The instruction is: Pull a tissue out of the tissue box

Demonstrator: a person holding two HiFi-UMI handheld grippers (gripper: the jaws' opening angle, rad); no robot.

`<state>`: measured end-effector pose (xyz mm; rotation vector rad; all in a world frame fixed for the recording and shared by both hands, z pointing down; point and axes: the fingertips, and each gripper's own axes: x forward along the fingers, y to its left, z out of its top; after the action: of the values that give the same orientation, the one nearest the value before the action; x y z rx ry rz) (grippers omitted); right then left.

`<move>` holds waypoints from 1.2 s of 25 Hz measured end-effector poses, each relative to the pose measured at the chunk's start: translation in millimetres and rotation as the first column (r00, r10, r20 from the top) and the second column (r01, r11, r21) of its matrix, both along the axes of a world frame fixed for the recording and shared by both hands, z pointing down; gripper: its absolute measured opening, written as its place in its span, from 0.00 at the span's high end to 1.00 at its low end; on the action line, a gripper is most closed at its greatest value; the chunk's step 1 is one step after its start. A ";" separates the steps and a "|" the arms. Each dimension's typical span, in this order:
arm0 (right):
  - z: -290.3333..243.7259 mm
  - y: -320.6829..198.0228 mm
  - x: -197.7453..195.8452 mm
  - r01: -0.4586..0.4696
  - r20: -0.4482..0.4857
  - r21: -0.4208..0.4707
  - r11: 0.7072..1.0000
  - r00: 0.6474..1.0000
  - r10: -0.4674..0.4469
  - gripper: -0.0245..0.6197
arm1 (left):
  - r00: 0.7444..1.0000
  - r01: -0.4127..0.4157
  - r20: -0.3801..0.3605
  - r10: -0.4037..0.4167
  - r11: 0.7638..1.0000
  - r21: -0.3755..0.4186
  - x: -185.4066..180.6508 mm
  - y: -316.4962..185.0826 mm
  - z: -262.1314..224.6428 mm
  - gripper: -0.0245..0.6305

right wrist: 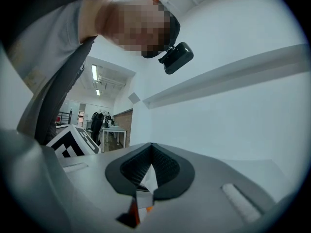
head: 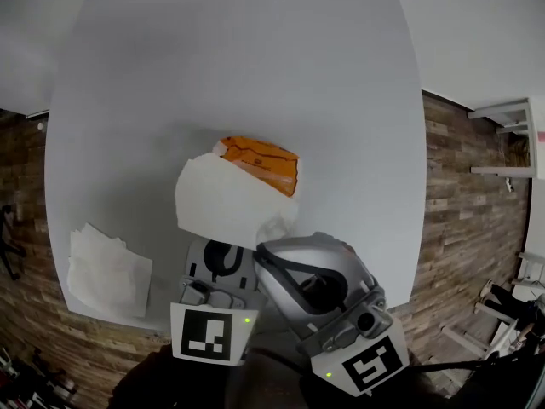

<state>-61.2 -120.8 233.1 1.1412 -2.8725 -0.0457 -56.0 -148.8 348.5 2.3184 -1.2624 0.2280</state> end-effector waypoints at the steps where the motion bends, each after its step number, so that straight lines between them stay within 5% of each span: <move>1: -5.1 8.8 -2.1 0.011 0.004 0.009 1.000 1.000 -0.011 0.96 | 1.000 0.010 0.004 -0.010 1.000 0.014 -2.3 8.0 -5.5 0.96; 7: -35.9 66.8 -1.9 0.063 0.033 0.056 0.996 0.997 -0.065 0.96 | 0.993 0.113 0.030 -0.116 0.989 0.091 -19.6 78.6 -47.2 0.96; 15: -41.7 123.0 -10.6 0.091 0.049 0.010 0.996 0.995 -0.091 0.96 | 0.952 0.281 0.067 -0.297 0.943 0.180 -74.5 165.2 -99.2 0.96; 25: -40.8 118.8 -108.9 0.136 0.028 0.004 0.991 0.990 -0.136 0.96 | 0.891 0.424 0.064 -0.449 0.876 0.232 -185.0 199.6 -119.3 0.96; 30: -37.4 94.6 -181.7 0.123 0.010 0.024 0.992 0.992 -0.124 0.96 | 0.883 0.440 0.060 -0.465 0.866 0.237 -257.6 195.8 -119.8 0.96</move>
<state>-243.0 -26.2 195.6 0.9690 -2.9571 -0.0782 -313.6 46.9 228.8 2.1197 -1.9344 0.0638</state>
